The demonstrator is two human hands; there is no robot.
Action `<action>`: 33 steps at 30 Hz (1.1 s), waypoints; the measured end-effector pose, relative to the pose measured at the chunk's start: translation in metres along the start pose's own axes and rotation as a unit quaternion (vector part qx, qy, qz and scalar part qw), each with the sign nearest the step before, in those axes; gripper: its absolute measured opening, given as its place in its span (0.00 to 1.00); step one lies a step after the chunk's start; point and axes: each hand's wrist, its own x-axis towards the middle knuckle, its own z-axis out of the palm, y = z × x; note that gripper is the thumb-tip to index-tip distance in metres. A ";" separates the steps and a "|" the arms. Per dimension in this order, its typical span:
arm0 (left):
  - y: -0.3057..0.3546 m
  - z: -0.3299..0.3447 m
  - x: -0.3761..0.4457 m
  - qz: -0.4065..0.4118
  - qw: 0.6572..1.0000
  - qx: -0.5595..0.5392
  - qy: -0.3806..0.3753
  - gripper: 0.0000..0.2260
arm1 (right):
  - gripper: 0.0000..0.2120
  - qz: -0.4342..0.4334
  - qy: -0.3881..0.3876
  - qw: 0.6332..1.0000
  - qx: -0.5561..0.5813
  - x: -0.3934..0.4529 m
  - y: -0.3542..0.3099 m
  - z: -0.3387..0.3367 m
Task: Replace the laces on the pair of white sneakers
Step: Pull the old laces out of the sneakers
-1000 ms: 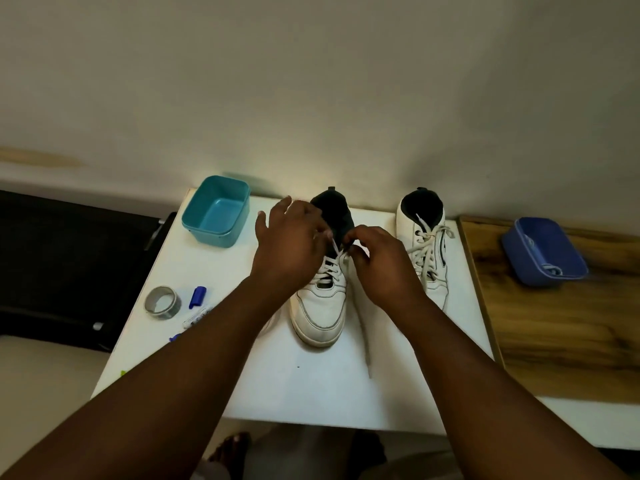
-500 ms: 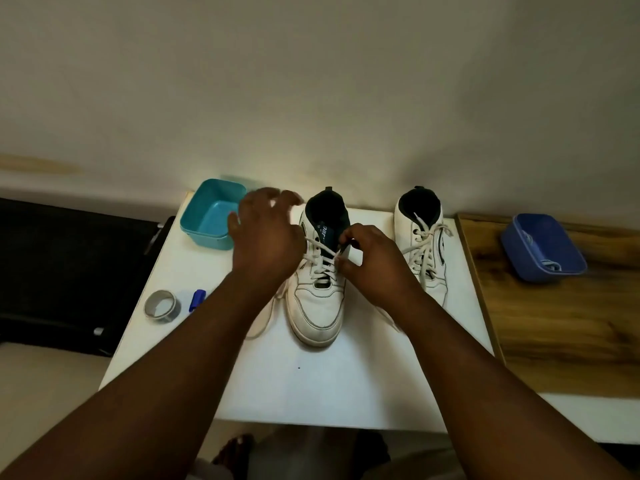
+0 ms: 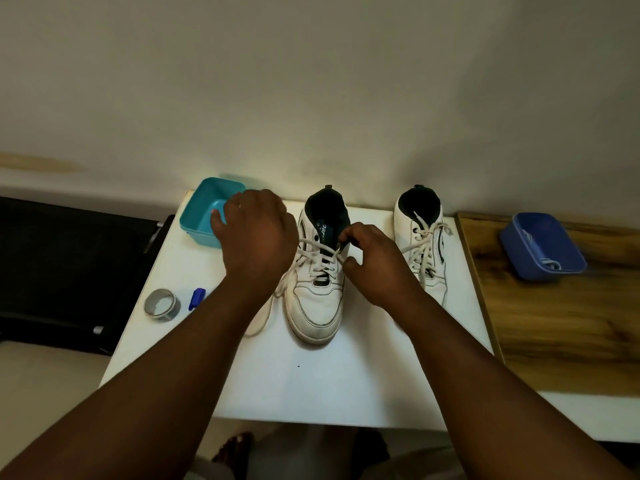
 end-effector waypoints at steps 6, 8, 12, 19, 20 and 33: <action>0.012 0.018 -0.011 0.170 0.965 0.032 -0.197 0.11 | 0.18 0.001 -0.005 1.000 -0.014 0.000 -0.002 -0.001; 0.010 0.020 -0.009 0.147 0.971 0.005 -0.187 0.09 | 0.18 -0.002 -0.003 1.000 -0.013 -0.001 -0.002 -0.002; 0.005 0.010 0.000 0.085 0.990 -0.104 -0.038 0.07 | 0.16 0.007 -0.001 1.000 -0.011 0.000 -0.002 -0.002; -0.011 -0.016 0.017 -0.161 0.945 -0.273 0.081 0.07 | 0.11 0.028 0.027 0.999 -0.030 0.000 -0.001 -0.001; -0.011 -0.019 0.017 -0.171 0.947 -0.261 0.078 0.07 | 0.10 0.029 0.031 0.998 -0.051 0.000 -0.003 0.000; 0.007 -0.021 0.003 -0.074 0.945 0.128 -0.292 0.10 | 0.03 -0.034 0.035 0.985 -0.166 0.005 -0.019 0.020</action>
